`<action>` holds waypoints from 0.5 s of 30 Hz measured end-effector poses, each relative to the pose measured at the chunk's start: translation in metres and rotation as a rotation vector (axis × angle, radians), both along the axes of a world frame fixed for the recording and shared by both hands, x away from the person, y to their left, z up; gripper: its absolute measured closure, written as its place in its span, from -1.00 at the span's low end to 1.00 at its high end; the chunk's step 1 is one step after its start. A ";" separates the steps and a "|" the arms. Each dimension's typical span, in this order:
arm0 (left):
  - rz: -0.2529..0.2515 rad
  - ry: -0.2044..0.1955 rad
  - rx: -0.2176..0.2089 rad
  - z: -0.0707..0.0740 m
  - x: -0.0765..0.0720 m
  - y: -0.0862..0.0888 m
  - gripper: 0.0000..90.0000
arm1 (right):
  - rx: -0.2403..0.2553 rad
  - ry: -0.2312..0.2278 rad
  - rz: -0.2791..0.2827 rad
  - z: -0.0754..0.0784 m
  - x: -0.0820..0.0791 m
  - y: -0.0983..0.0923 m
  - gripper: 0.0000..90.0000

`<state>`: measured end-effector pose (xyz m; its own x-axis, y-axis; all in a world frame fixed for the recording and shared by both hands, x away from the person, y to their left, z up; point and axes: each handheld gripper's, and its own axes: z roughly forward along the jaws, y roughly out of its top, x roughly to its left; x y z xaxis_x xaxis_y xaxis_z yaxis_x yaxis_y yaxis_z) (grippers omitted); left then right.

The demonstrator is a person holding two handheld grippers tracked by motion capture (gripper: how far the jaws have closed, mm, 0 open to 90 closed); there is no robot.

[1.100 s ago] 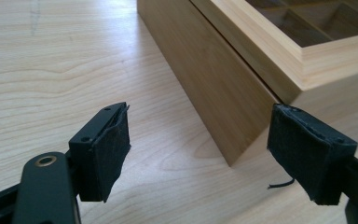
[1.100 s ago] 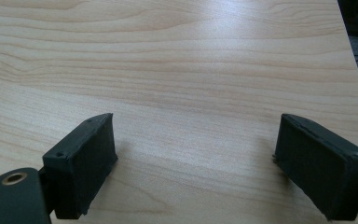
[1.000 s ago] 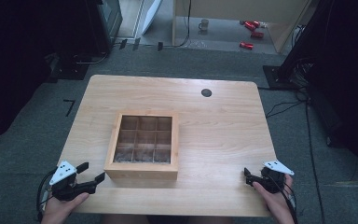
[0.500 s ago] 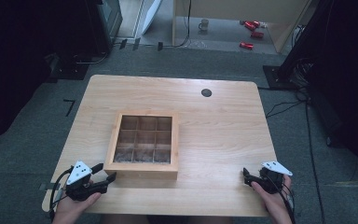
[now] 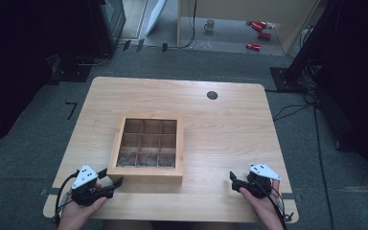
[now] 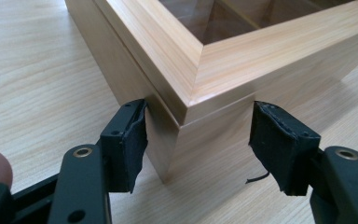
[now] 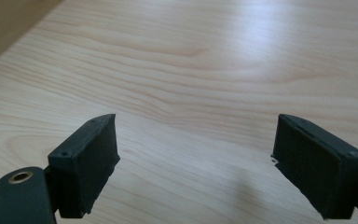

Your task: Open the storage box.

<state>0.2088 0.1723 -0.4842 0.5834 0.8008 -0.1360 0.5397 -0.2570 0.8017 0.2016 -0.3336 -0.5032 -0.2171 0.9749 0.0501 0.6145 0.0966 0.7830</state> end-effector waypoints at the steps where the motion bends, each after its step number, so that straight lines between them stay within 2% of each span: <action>1: 0.000 -0.001 -0.004 0.001 0.000 0.000 -0.16 | -0.001 -0.008 0.011 0.002 -0.001 0.004 -0.69; 4: 0.003 -0.009 -0.007 0.002 -0.001 0.000 -0.16 | 0.005 -0.022 0.033 0.009 -0.002 0.016 -0.69; 8: 0.009 -0.020 -0.019 0.005 -0.002 0.001 -0.14 | 0.038 -0.040 0.065 0.021 -0.004 0.031 -0.69; 15: 0.012 -0.023 -0.005 0.006 -0.002 0.000 -0.14 | 0.074 -0.062 0.141 0.035 -0.008 0.062 -0.69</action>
